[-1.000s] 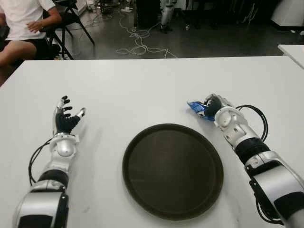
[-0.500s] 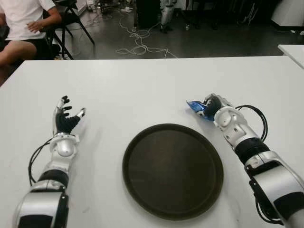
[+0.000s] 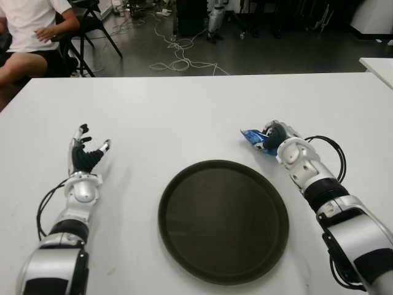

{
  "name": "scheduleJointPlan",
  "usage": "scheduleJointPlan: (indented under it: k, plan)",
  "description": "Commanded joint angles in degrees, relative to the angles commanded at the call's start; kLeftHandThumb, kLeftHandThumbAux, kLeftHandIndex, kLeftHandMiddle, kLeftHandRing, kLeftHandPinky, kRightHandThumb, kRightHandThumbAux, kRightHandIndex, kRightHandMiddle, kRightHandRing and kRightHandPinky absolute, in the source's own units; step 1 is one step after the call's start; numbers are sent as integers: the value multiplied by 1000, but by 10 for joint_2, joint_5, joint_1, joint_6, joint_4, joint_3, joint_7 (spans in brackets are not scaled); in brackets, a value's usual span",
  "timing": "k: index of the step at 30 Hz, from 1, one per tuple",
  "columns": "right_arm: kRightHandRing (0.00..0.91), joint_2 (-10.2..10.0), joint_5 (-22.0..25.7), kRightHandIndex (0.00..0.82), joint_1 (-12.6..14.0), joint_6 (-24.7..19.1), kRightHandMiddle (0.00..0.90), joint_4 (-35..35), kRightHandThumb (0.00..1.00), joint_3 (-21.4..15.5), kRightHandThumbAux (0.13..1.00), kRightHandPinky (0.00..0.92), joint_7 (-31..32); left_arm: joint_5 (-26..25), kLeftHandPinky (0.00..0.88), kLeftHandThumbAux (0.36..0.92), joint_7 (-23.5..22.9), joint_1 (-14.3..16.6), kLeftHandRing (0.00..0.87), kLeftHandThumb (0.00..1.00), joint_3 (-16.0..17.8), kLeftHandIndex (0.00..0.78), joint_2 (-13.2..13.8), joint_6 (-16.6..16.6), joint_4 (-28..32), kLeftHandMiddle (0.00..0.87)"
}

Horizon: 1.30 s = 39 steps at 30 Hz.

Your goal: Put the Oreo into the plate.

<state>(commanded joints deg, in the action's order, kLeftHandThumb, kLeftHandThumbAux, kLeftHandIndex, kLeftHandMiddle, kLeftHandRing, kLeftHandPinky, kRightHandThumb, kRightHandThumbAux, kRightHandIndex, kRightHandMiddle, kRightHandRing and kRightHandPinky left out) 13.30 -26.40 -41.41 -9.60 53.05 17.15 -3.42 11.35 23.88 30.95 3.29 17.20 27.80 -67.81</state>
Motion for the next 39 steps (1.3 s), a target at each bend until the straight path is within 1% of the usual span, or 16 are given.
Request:
scheduleJointPlan:
  k: [6, 8, 9, 12, 15, 17, 19, 21, 25, 29, 32, 34, 39]
  plan:
    - [761, -1, 26, 652, 12, 38, 766, -14, 234, -25, 889, 743, -10, 2, 186, 718, -1, 1, 177, 218, -2, 92, 0, -1, -1, 157]
    - [768, -1, 33, 663, 16, 49, 773, -19, 206, -32, 894, 745, -11, 2, 194, 719, 0, 1, 175, 216, -2, 94, 0, -2, -1, 155]
    - [772, -1, 40, 670, 19, 57, 779, -22, 172, -38, 896, 744, -12, 1, 205, 717, -1, 1, 178, 215, -1, 94, 0, -2, -1, 155]
    - [777, -6, 65, 668, 25, 82, 785, -29, 150, -60, 902, 742, -14, -1, 210, 711, -3, 2, 182, 213, 0, 94, -1, -4, -1, 156]
    - [779, -10, 84, 658, 28, 97, 785, -36, 126, -75, 909, 740, -13, -3, 214, 706, -4, 2, 186, 215, 2, 95, -1, -5, -2, 159]
    - [781, -12, 103, 661, 39, 112, 785, -59, 117, -89, 910, 743, -6, -4, 218, 708, -3, 2, 191, 223, 3, 97, -2, -5, -2, 162]
    - [782, -12, 117, 663, 64, 102, 784, -127, 109, -97, 912, 746, 5, -6, 225, 710, -4, 2, 195, 229, 3, 100, -3, -4, -2, 165]
    - [782, -13, 122, 662, 77, 100, 782, -157, 102, -101, 914, 746, 10, -7, 234, 711, -5, 2, 199, 233, 4, 102, -3, -3, -2, 168]
    - [782, -13, 130, 656, 90, 113, 779, -176, 98, -105, 917, 741, 17, -9, 238, 706, -8, 2, 200, 236, 5, 102, -3, -2, -3, 167]
    - [785, -17, 149, 657, 107, 144, 786, -203, 102, -118, 921, 745, 27, -9, 220, 697, -10, 1, 192, 233, 4, 100, -4, 2, -2, 163]
    - [788, -21, 166, 665, 118, 166, 791, -219, 108, -128, 919, 749, 34, -7, 228, 691, -8, 1, 194, 223, 3, 98, -4, 2, -2, 164]
    - [791, -23, 174, 673, 125, 179, 792, -232, 111, -132, 915, 753, 38, -6, 237, 695, -6, 1, 204, 228, 2, 101, -4, 2, -3, 171]
    - [798, -25, 181, 690, 138, 194, 794, -254, 127, -135, 901, 759, 47, -7, 229, 703, -6, 0, 201, 229, 3, 101, -5, 4, -2, 170]
